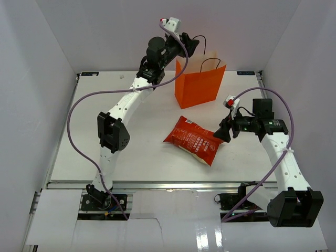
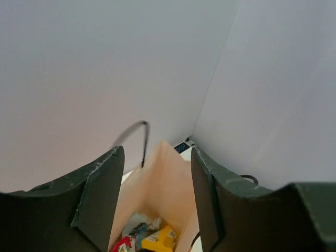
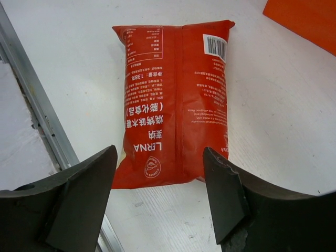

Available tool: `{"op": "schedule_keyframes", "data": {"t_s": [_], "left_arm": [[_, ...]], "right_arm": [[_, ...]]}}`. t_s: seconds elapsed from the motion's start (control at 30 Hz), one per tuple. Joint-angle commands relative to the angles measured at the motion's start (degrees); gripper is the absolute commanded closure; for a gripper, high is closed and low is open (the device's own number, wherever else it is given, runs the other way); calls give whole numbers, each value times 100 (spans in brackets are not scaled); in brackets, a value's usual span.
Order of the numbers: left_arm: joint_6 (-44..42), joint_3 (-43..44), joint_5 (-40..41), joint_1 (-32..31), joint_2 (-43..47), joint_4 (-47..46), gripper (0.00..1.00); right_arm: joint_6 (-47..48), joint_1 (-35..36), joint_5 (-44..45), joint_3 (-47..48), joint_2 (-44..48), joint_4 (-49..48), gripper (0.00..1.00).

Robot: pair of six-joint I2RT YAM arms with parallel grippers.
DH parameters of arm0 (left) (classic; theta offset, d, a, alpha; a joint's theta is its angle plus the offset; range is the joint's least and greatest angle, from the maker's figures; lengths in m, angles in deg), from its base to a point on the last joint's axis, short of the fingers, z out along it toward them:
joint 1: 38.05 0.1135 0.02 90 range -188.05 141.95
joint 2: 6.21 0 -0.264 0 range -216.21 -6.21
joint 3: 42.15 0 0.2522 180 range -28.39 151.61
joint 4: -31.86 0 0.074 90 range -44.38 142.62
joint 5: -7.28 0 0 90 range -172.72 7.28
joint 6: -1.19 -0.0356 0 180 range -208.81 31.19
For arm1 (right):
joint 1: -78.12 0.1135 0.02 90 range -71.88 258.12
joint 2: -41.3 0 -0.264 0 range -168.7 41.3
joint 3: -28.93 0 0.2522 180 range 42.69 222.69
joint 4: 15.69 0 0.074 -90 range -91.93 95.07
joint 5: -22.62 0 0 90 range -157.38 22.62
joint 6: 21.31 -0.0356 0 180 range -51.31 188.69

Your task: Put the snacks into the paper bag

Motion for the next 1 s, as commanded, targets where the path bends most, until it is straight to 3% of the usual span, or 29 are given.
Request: {"op": "schedule_keyframes", "data": {"t_s": [0.0, 0.1, 0.17, 0.23, 0.27, 0.3, 0.33, 0.37, 0.53, 0.67, 0.73, 0.87, 0.97], "left_arm": [[-183, 135, 182, 89, 565, 556, 36], [-482, -838, 261, 169, 1442, 1093, 34], [-622, -1742, 340, 204, 2496, 1252, 30], [-614, -3403, 524, 239, 3304, 1253, 26], [-466, -3983, 612, 283, 4135, 1235, 21], [-352, -5093, 656, 318, 4552, 1244, 20], [-115, -5609, 657, 336, 5357, 1331, 17], [26, -6093, 692, 379, 5748, 1410, 16], [1203, -8632, 999, 450, 7866, 2130, 10], [2424, -9893, 973, 459, 9570, 2614, 7], [3207, -10315, 877, 459, 10003, 2624, 6], [4157, -11193, 745, 450, 10585, 2422, 6], [4361, -11423, 456, 450, 10437, 1992, 6]], "right_arm": [[553, 110, -300, 469, -193, 318, 27], [853, 373, -118, 759, -562, 556, 26], [758, 776, 242, 865, -712, 495, 23], [582, 1356, 1050, 980, -958, 460, 20], [477, 1558, 1497, 1006, -1046, 381, 18], [267, 1708, 1675, 989, -1160, 250, 18], [91, 1936, 1755, 963, -1213, 196, 17], [-50, 2034, 1800, 962, -1257, 161, 7], [-298, 2464, 2564, 1076, -1626, -121, 2], [-254, 2501, 3142, 1226, -1776, -42, 2], [-44, 2405, 3172, 1244, -1785, 316, 3], [361, 1571, 1682, 1086, -1487, 925, 3], [169, 911, 1283, 919, -1311, 1039, 2]]}}
